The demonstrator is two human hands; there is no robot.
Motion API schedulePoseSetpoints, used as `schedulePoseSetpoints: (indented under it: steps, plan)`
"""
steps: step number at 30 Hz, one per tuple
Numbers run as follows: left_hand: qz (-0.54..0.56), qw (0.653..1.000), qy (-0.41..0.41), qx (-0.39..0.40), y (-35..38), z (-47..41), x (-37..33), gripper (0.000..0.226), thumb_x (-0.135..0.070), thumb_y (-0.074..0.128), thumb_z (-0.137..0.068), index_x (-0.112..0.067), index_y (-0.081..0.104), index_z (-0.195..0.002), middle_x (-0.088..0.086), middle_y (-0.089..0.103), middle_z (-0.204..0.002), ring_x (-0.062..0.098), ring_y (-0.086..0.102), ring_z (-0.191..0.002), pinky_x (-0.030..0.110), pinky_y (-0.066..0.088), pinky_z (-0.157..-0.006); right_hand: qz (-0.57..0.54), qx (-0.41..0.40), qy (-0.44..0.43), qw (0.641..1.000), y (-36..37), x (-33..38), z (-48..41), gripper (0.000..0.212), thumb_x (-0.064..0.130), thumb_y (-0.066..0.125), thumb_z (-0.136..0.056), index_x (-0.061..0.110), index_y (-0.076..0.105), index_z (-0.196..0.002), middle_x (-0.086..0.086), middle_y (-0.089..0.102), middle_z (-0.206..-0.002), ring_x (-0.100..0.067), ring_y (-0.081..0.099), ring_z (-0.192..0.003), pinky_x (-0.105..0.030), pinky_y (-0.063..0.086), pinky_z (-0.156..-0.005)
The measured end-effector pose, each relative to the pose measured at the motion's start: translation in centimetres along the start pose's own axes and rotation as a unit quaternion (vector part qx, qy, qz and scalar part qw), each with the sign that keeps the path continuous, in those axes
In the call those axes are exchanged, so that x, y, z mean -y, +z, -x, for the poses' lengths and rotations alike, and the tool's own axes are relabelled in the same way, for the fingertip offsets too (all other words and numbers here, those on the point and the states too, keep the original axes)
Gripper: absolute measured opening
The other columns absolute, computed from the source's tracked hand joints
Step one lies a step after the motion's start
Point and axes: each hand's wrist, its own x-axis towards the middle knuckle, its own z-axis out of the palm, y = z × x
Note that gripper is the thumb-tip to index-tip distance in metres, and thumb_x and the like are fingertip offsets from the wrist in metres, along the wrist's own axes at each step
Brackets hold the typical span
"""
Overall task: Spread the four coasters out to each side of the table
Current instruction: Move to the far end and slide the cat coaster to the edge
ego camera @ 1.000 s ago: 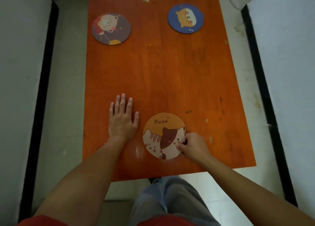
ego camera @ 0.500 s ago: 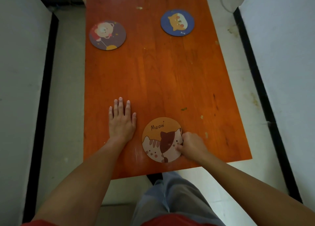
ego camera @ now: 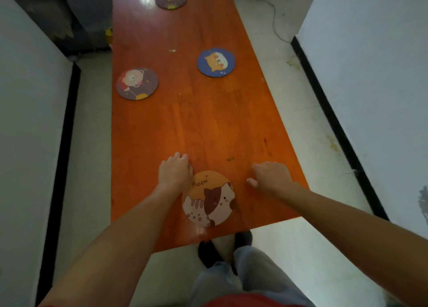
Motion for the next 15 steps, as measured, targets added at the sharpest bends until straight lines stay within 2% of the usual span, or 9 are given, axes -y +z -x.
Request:
schedulePoseSetpoints:
  steps: [5, 9, 12, 15]
  plan:
    - [-0.025, 0.995, 0.098, -0.021, -3.4, -2.0, -7.6, 0.017, -0.028, 0.046, -0.092, -0.015, 0.056, -0.087, -0.001, 0.052, -0.077, 0.018, 0.053, -0.065, 0.032, 0.048, -0.058, 0.032, -0.050, -0.020, 0.998, -4.9, -6.3, 0.6, 0.021, 0.037, 0.055, -0.090, 0.016, 0.055, -0.090, 0.001, 0.049, -0.075, -0.014, 0.050, -0.067, -0.029, 0.045, -0.062]
    - [-0.031, 0.987, 0.152, -0.029, -5.5, -3.5, -15.1, 0.017, -0.028, 0.046, -0.093, -0.016, 0.055, -0.087, 0.000, 0.052, -0.077, 0.019, 0.053, -0.066, 0.032, 0.046, -0.057, 0.045, -0.076, 0.003, 0.996, -7.1, -12.3, 1.3, 0.020, 0.035, 0.052, -0.091, 0.015, 0.056, -0.093, -0.003, 0.056, -0.079, -0.017, 0.055, -0.066, -0.033, 0.052, -0.063]
    - [-0.022, 0.985, 0.171, -0.026, -6.5, -4.9, -20.9, 0.015, -0.026, 0.045, -0.092, -0.015, 0.054, -0.087, 0.004, 0.059, -0.084, 0.023, 0.057, -0.072, 0.034, 0.047, -0.060, 0.066, -0.090, 0.000, 0.994, -7.8, -18.0, 1.7, 0.022, 0.034, 0.050, -0.091, 0.013, 0.056, -0.095, -0.006, 0.059, -0.084, -0.022, 0.056, -0.070, -0.033, 0.043, -0.057]
    - [-0.020, 0.989, 0.145, -0.031, -6.6, -6.7, -27.1, 0.016, -0.025, 0.046, -0.091, -0.013, 0.055, -0.088, 0.008, 0.061, -0.089, 0.030, 0.061, -0.081, 0.036, 0.047, -0.064, 0.075, -0.100, -0.015, 0.992, -8.2, -24.8, 1.8, 0.022, 0.032, 0.049, -0.090, 0.012, 0.055, -0.097, -0.008, 0.061, -0.093, -0.028, 0.059, -0.081, -0.034, 0.033, -0.057]
